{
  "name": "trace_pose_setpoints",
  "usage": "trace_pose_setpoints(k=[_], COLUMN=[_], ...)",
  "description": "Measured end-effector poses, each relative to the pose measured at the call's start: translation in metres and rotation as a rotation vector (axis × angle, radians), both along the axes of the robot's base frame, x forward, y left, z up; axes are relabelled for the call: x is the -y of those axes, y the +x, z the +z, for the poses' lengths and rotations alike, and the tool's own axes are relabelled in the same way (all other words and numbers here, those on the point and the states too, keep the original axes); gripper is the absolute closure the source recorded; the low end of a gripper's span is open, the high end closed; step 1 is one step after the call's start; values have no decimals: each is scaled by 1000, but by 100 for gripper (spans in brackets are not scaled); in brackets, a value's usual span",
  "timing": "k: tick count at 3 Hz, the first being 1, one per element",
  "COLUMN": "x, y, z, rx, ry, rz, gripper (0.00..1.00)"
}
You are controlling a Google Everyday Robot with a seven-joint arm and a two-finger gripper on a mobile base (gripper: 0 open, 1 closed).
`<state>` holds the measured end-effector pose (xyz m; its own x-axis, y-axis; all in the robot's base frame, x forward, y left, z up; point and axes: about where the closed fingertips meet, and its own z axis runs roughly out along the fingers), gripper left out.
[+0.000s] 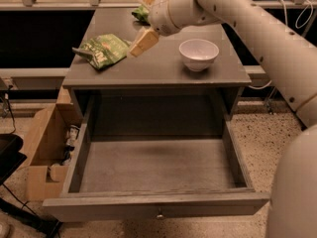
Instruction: Place green jalapeno chip bag into top drawer
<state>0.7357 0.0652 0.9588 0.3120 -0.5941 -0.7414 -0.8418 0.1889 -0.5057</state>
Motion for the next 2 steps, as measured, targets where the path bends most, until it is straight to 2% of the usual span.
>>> trace_pose_setpoints(k=[1,2], x=[-32,-63], y=[31,49], z=[-29,-60], rx=[-54,-126], ry=[35,21], rz=[-5,-4], gripper=[0,0])
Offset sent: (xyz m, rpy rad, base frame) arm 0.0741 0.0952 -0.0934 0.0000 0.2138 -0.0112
